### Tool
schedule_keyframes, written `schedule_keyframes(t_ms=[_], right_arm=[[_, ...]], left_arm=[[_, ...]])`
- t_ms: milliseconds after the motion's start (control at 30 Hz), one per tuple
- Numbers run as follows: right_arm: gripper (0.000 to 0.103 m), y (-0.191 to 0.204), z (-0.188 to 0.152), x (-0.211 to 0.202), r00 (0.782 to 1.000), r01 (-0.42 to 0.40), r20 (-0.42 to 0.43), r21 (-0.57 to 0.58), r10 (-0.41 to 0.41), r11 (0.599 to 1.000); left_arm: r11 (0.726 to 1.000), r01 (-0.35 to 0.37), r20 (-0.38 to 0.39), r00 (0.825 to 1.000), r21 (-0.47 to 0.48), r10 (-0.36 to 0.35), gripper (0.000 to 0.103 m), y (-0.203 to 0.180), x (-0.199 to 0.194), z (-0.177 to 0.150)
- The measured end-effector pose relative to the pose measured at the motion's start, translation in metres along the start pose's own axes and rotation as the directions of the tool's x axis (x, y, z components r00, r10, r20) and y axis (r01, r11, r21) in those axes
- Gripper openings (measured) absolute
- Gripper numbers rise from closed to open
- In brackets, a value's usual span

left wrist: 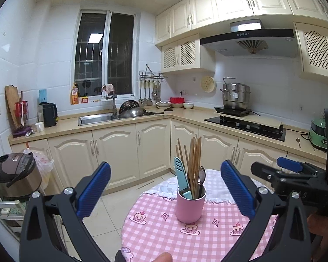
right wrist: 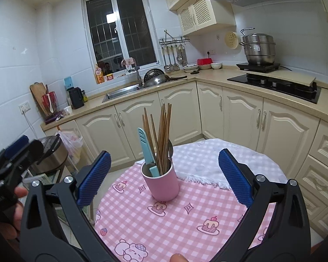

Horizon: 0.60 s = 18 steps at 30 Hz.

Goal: Organize utensils

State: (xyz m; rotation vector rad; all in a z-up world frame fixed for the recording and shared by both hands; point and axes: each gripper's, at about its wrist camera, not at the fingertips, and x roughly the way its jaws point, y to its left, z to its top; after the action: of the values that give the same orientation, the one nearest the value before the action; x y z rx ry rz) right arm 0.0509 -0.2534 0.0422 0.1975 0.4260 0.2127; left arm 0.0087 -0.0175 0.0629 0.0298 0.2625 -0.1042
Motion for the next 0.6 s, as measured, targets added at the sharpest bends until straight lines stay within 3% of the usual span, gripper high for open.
schedule_keyframes(t_ms=[600], right_arm=[[0.097, 0.035, -0.010, -0.023, 0.999, 0.041, 0.037, -0.078, -0.038, 0.996]], left_arm=[[0.998, -0.036, -0.009, 0.999, -0.048, 0.036, 0.099, 0.012, -0.020, -0.011]])
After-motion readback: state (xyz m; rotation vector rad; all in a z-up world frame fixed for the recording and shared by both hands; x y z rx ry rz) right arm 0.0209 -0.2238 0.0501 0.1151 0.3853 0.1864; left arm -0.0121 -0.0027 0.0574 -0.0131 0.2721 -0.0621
